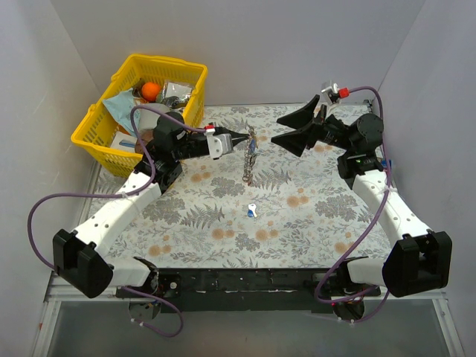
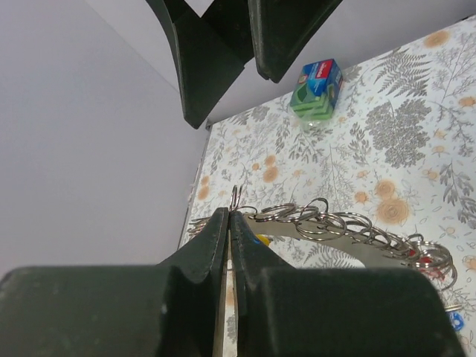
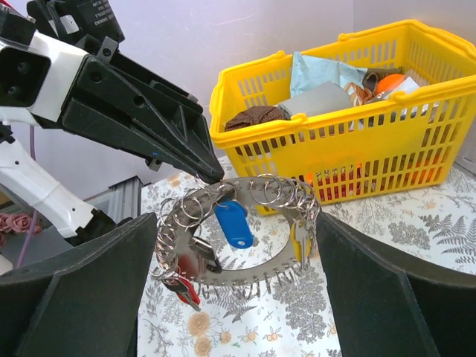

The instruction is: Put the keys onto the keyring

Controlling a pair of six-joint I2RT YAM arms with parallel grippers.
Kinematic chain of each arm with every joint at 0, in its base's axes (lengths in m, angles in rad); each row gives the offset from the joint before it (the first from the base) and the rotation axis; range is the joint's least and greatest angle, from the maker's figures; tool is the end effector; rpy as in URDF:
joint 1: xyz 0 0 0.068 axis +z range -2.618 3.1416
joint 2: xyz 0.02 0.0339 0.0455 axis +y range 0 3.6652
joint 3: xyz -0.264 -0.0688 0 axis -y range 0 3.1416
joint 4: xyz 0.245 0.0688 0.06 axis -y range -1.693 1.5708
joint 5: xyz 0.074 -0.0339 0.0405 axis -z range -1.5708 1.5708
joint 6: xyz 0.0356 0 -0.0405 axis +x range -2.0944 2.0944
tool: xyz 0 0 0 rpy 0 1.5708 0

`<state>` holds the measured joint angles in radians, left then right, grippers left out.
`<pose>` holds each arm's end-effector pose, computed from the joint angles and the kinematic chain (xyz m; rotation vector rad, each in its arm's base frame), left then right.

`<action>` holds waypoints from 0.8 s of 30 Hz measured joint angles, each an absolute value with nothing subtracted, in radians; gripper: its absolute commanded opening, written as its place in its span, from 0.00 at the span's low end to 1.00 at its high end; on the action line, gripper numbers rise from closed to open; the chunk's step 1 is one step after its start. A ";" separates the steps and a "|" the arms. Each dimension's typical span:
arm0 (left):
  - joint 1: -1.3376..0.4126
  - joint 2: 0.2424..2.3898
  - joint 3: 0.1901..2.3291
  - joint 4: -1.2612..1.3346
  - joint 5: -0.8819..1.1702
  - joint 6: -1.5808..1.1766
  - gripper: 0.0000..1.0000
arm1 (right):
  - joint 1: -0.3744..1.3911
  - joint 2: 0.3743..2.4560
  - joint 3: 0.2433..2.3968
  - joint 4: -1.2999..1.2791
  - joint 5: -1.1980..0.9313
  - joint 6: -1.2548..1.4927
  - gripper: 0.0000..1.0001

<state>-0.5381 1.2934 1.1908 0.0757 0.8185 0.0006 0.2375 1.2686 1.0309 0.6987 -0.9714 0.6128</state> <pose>0.2407 -0.1739 0.3994 1.0513 1.3300 -1.0568 0.2632 0.0940 0.4080 -0.7070 1.2413 1.2467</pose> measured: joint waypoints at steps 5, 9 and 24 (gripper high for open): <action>-0.539 1.297 1.203 0.001 0.797 0.037 0.00 | 0.237 1.269 1.035 0.635 -0.971 0.571 0.95; -0.539 1.332 1.272 -0.108 0.817 0.044 0.00 | 0.238 1.269 1.044 0.601 -0.971 0.548 0.94; -0.539 1.420 1.409 -0.375 0.993 -0.002 0.00 | 0.368 1.310 1.172 0.315 -0.966 0.287 0.69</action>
